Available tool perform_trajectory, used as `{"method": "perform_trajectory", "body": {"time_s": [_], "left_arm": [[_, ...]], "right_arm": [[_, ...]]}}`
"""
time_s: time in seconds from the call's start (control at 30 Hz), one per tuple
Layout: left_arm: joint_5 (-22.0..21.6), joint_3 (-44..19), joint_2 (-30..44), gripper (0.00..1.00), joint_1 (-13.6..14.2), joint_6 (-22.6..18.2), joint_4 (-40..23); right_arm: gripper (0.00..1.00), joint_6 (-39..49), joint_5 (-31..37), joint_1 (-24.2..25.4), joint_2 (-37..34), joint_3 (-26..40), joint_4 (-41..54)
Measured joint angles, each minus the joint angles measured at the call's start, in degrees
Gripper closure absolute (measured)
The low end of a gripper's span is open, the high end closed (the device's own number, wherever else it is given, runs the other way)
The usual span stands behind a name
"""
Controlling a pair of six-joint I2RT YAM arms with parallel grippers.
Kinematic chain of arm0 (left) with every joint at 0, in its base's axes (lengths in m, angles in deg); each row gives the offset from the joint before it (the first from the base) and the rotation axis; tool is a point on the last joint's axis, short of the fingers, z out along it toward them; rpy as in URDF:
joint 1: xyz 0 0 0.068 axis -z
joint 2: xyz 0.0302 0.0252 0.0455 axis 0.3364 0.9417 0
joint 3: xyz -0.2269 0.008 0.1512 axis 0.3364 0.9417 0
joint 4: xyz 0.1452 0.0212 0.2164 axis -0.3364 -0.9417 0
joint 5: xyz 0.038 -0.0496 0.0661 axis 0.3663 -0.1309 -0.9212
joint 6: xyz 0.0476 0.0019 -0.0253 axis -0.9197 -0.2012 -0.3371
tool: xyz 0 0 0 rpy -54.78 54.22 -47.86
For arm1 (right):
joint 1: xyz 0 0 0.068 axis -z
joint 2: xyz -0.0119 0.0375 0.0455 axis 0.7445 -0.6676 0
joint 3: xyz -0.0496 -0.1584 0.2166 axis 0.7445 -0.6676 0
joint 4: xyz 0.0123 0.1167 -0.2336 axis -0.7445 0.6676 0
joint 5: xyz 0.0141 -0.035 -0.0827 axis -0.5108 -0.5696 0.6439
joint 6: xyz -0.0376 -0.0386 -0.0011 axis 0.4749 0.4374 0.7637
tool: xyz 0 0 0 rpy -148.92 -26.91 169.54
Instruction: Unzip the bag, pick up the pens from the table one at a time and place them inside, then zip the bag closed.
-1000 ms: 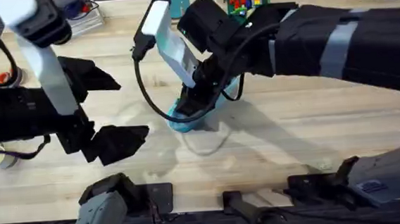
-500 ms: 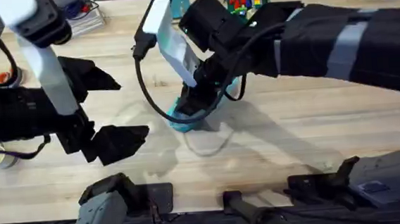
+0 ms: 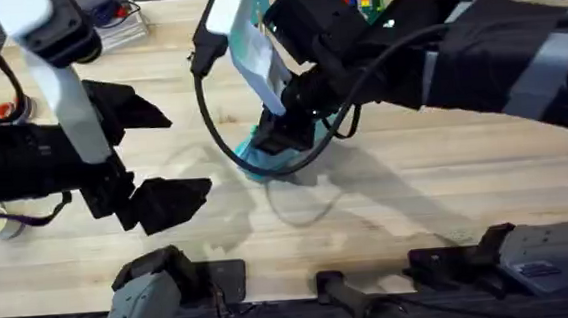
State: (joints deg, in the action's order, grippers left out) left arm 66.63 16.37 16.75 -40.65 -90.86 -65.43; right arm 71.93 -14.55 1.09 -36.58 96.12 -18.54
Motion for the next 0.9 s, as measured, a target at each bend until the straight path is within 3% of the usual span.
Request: {"method": "perform_trajectory", "body": {"time_s": [0.9], "left_arm": [[0.0,0.0,0.0,0.012,0.0,0.0,0.0]], "right_arm": [[0.967,-0.2,3.3,1.1,4.1,-0.1,-2.1]]}}
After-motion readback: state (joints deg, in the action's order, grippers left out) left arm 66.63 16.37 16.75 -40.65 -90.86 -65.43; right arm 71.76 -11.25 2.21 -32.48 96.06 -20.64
